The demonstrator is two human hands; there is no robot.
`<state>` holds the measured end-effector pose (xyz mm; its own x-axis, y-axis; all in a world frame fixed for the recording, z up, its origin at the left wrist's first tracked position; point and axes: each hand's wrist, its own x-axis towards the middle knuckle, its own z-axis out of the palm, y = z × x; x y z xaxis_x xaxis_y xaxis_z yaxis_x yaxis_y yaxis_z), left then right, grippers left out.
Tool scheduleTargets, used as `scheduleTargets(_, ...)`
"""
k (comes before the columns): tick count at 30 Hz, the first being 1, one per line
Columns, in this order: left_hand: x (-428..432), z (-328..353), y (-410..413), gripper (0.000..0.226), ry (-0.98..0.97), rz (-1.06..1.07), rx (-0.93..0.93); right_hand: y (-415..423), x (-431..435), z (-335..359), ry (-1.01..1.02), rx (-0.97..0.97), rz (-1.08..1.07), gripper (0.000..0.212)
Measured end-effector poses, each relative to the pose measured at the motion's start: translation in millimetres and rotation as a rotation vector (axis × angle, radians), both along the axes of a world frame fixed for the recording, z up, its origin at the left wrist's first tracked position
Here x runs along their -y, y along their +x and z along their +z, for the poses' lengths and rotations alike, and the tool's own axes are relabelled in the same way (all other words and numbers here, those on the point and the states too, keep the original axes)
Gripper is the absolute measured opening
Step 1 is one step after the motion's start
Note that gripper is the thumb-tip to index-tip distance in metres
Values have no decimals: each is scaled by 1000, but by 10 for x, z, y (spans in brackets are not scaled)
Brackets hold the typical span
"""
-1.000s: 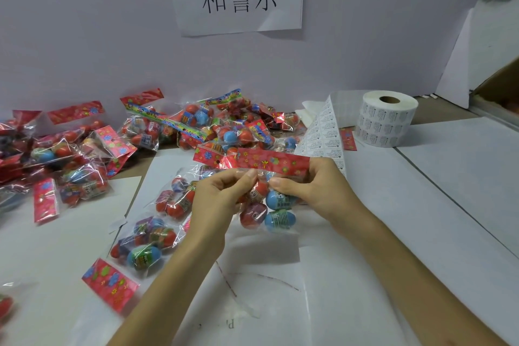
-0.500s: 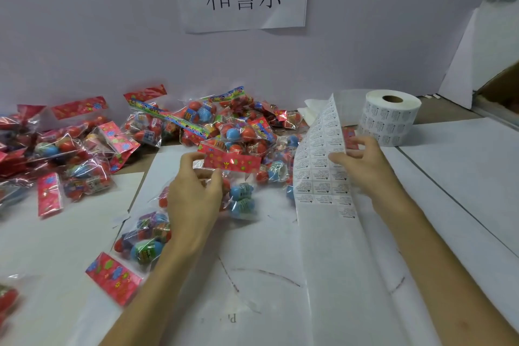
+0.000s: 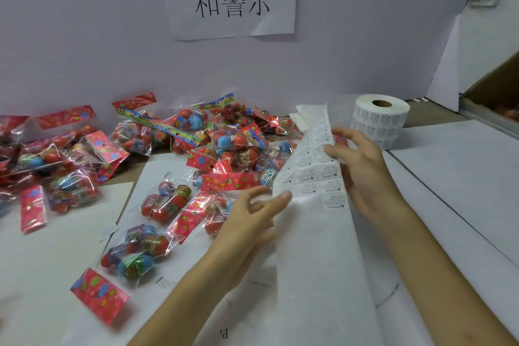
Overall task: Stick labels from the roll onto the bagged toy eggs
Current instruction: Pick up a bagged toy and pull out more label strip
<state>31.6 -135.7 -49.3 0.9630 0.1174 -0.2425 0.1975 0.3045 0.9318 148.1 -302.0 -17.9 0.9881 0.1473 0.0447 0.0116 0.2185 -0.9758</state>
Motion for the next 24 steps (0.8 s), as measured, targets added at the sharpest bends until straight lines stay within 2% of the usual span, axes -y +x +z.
scheduleTargets(3,-1,28,-40,47,-117,-196,-28,-28,-26,5,58,9,55,37)
scheduleTargets(6,-21,49,-65,26,-117,-257,-22,-67,-88,-10,69,14,98,39)
scheduleTargets(9,-42,45,-55,28,-126,-271,-46,-85,-127,-33,24,43,81,41)
scheduleTargets(11,-57,32,-41,29,-113,-255,-47,-80,-134,-56,-81,108,17,42)
scheduleTargets(15,-75,34,-34,28,-84,-198,-29,-108,-132,-81,-421,415,-188,37)
scheduleTargets(17,-98,45,-28,23,-81,-158,-41,-152,-121,-40,-474,593,-240,25)
scheduleTargets(21,-165,62,-10,43,-73,-52,-44,-268,-130,28,-485,879,-122,9)
scheduleTargets(24,-191,67,-5,43,-80,-35,-2,-347,-208,6,-542,990,-32,7)
